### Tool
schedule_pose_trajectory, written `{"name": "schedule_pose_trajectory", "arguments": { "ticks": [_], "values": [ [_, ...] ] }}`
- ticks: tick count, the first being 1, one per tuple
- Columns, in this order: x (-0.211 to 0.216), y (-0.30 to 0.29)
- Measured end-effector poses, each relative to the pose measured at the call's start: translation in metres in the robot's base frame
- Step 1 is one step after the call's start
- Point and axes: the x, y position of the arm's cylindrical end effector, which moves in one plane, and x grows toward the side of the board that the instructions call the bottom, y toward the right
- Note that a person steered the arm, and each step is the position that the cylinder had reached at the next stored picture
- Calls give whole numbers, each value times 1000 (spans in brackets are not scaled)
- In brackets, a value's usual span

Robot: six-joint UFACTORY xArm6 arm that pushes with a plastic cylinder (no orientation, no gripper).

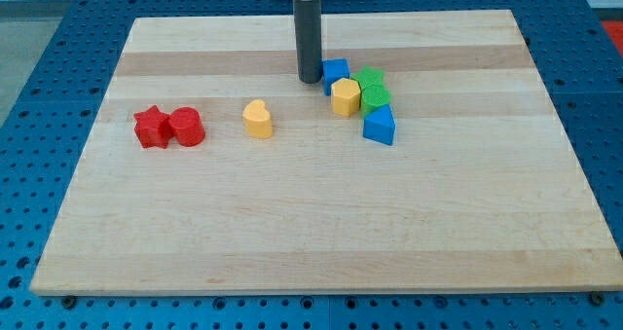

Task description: Move the yellow heart closer to the group of blocks

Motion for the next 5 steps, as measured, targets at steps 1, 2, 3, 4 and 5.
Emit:
{"name": "schedule_pose_trajectory", "arguments": {
  "ticks": [1, 2, 3, 4, 5],
  "values": [
    [0, 8],
    [0, 7],
    [0, -17],
    [5, -50],
    [19, -72]
  ]
}}
